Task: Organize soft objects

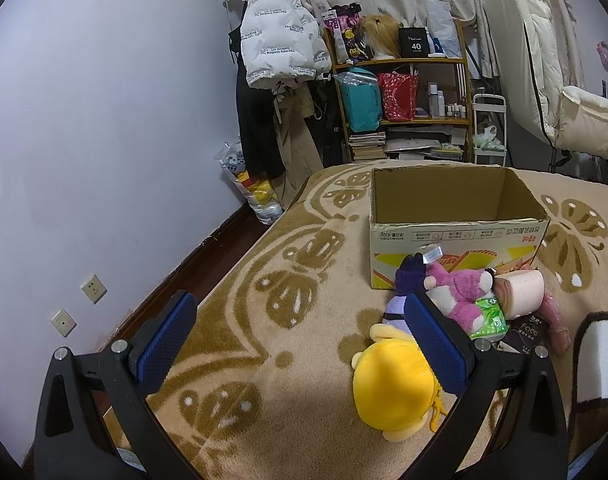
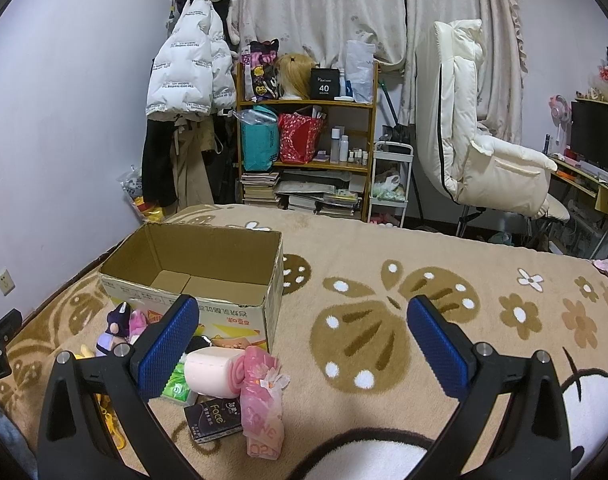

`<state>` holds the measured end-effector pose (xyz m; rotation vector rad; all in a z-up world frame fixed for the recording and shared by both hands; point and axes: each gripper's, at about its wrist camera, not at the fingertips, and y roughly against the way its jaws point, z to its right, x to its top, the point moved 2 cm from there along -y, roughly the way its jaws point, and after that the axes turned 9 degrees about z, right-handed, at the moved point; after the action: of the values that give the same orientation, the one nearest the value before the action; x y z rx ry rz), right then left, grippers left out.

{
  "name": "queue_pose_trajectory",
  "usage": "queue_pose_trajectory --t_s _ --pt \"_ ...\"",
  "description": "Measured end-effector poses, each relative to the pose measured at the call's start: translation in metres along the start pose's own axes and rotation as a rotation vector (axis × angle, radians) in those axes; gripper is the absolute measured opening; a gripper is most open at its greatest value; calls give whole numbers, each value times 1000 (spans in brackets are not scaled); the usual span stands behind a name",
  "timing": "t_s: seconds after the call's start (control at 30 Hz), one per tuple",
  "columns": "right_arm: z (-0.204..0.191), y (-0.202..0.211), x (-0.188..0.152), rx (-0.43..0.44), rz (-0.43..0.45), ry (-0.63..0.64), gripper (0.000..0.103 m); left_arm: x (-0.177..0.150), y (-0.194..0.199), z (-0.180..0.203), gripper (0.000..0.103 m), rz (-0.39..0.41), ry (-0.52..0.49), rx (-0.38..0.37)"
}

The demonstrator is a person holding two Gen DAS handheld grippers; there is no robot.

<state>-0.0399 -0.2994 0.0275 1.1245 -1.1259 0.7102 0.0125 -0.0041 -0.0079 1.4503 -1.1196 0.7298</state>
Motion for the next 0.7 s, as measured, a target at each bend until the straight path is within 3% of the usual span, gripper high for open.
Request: queue_pose_trajectory --t_s 0.7 --pt "1 -2 -1 0 1 -2 103 -1 -2 -2 103 -3 -4 2"
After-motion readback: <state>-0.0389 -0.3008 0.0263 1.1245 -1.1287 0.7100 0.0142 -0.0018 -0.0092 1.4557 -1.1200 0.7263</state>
